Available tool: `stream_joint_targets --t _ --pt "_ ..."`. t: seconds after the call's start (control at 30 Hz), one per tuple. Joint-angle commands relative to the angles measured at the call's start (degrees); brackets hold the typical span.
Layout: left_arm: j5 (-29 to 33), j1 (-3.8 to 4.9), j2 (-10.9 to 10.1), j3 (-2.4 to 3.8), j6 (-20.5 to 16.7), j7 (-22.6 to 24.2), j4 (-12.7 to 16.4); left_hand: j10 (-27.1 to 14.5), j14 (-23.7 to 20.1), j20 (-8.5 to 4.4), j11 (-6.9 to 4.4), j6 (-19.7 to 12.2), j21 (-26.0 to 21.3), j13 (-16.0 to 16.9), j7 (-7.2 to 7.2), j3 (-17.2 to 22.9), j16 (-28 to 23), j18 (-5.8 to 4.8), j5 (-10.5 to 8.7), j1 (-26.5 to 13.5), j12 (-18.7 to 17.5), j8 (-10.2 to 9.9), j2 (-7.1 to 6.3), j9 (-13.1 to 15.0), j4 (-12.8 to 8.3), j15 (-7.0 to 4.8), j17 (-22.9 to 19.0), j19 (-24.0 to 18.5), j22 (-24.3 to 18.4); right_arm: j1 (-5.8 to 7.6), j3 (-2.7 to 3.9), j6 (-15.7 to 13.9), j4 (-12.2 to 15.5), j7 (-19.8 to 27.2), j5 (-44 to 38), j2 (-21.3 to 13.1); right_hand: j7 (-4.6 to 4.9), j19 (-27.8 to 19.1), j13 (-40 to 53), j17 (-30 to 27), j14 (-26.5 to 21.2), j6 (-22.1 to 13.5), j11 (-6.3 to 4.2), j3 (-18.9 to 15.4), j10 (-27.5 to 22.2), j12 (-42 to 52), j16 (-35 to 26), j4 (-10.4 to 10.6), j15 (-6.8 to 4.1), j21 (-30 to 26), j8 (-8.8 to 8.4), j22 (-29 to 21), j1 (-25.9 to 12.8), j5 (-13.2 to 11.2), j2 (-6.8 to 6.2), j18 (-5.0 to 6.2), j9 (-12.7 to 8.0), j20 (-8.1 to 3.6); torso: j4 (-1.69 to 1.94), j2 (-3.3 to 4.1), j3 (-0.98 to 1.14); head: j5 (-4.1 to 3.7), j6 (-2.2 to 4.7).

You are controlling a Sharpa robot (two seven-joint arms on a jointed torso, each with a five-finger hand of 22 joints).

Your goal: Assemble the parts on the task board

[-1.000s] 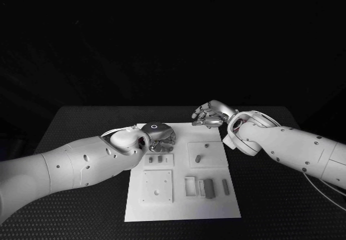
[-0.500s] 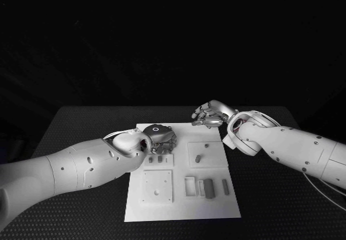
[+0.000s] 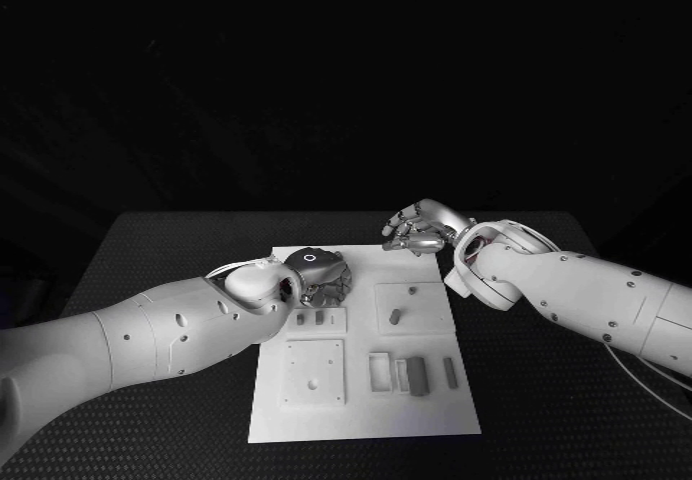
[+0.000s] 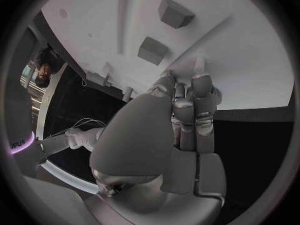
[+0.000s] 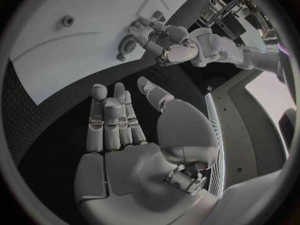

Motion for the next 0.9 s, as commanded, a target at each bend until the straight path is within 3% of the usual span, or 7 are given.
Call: stream_joint_targets --t 0.03,0.9 --pt "-0.37 -0.11 0.08 -0.05 0.30 0.27 -0.13 0.46 -0.16 0.22 -0.13 0.19 0.30 -0.04 0.04 0.47 0.36 5.57 0.09 0.30 0.21 0.11 0.23 -0.08 -0.07 0.09 -0.07 -0.36 1.35 -0.02 0.01 -0.01 0.01 0.64 -0.05 0.02 0.43 0.22 -0.09 -0.05 0.15 -0.26 -0.03 -0.07 0.32 -0.28 -0.09 0.22 0.26 -0.20 -0.27 0.98 -0.58 0.30 -0.10 0.90 -0.05 0.20 -0.03 -0.03 -0.05 0.01 0.01" --pt "0.05 -0.11 0.37 -0.06 2.30 0.60 0.24 2.62 -0.34 0.01 -0.33 1.51 0.86 0.31 0.40 1.52 0.75 5.42 0.07 0.21 0.51 0.60 0.39 -0.21 -0.23 -0.10 -0.54 -0.65 1.35 -0.02 0.01 0.02 -0.04 0.67 -0.01 0.16 0.42 0.20 -0.21 -0.09 0.13 -0.26 -0.03 -0.05 0.40 -0.36 -0.12 0.27 0.26 -0.26 -0.26 0.96 -0.71 0.31 -0.17 0.90 -0.06 0.19 0.02 -0.02 -0.07 0.01 -0.25"
